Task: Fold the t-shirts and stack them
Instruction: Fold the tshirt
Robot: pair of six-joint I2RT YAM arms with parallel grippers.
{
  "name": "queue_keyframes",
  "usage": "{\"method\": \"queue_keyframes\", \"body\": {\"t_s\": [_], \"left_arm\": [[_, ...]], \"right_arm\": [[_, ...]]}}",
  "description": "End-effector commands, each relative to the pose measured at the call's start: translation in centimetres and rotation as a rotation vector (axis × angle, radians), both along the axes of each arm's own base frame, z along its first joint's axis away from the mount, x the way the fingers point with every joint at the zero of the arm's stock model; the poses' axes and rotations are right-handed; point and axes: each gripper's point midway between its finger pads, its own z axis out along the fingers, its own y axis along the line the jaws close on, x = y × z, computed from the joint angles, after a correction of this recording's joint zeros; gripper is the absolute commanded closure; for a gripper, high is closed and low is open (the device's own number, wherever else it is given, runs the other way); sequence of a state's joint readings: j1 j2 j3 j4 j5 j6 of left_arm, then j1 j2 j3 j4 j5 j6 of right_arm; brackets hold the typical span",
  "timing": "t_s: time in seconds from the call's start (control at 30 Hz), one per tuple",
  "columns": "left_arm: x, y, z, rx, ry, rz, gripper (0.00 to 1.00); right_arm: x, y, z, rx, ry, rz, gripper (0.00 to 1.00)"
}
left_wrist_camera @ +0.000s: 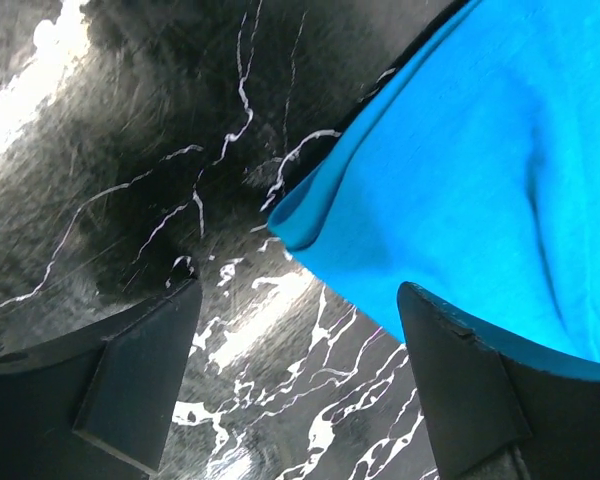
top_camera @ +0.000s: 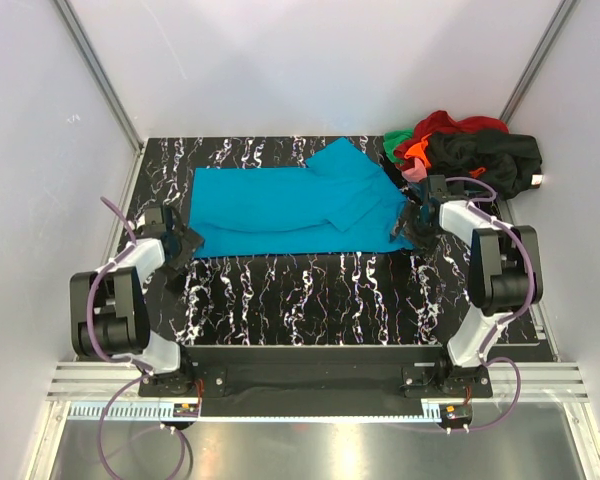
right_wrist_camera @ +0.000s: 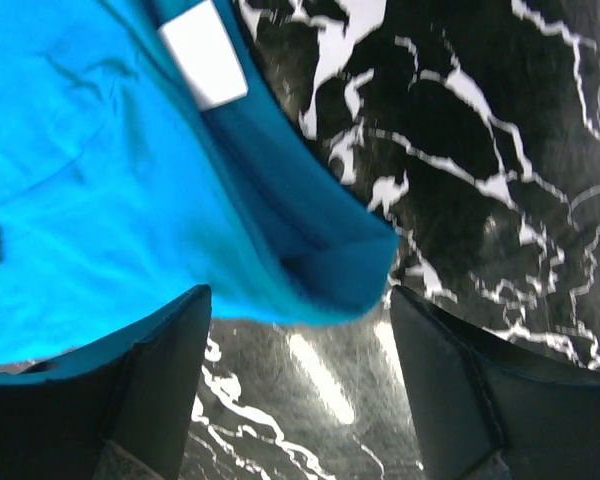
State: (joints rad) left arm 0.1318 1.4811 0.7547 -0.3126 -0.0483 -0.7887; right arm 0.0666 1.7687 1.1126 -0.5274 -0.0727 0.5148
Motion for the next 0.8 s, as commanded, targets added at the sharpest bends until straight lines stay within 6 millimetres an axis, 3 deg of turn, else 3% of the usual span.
{"method": "queue_keyframes", "body": {"t_s": [0.0, 0.13, 0.27, 0.3, 0.37, 0.4, 0.43, 0.47, 0.57, 0.6, 0.63, 0.7, 0.73, 0.77], "left_arm": [[1.7, 0.7, -0.2, 0.012, -0.026, 0.029, 0.15], [2.2, 0.4, -1.1, -0.008, -0.012, 0.033, 0.25], [3.3, 0.4, -1.7, -0.019, -0.006, 0.029, 0.39], [4.0, 0.3, -1.5, -0.021, -0.017, 0.021, 0.53], [4.5, -0.2, -2.0, -0.044, -0.002, -0.001, 0.7], [5.0, -0.1, -1.8, -0.044, -0.01, -0.009, 0.91], [5.1, -0.1, -1.9, -0.043, -0.003, -0.013, 1.0], [5.2, -0.5, -1.5, -0.062, -0.01, -0.022, 1.0], [6.4, -0.2, 1.7, -0.047, -0.059, -0.035, 1.0], [6.3, 0.1, 2.6, -0.04, -0.064, -0.03, 1.0], [6.0, 0.4, 4.9, -0.022, -0.108, -0.015, 1.0], [4.5, 1.8, 5.9, 0.0, -0.127, 0.055, 1.0], [3.6, 2.1, 7.4, 0.005, -0.161, 0.072, 1.0], [2.9, 2.4, 7.6, 0.005, -0.168, 0.085, 1.0]], "right_arm": [[2.8, 0.1, 0.9, 0.023, -0.074, 0.003, 0.23], [2.7, -0.1, -0.1, 0.016, -0.055, -0.008, 0.33], [2.5, -0.4, -0.6, 0.012, -0.046, -0.014, 0.58], [2.3, -0.4, -0.8, 0.018, -0.038, -0.014, 0.62], [2.3, -0.1, -0.7, 0.033, -0.041, -0.005, 0.72], [2.3, 0.1, -0.6, 0.044, -0.04, 0.0, 0.84], [2.3, 0.2, -0.5, 0.047, -0.044, 0.0, 0.91], [2.4, 0.2, -0.3, 0.05, -0.049, -0.001, 0.99], [3.2, 0.1, 2.2, 0.045, -0.083, 0.013, 1.0], [3.6, -0.2, 4.7, 0.034, -0.137, 0.008, 1.0], [3.3, -0.4, 5.9, 0.021, -0.156, 0.001, 1.0], [2.6, -1.5, 9.1, -0.007, -0.239, -0.033, 1.0], [1.8, -1.8, 9.6, -0.009, -0.239, -0.047, 1.0], [1.0, -1.9, 9.7, -0.005, -0.237, -0.069, 1.0]]}}
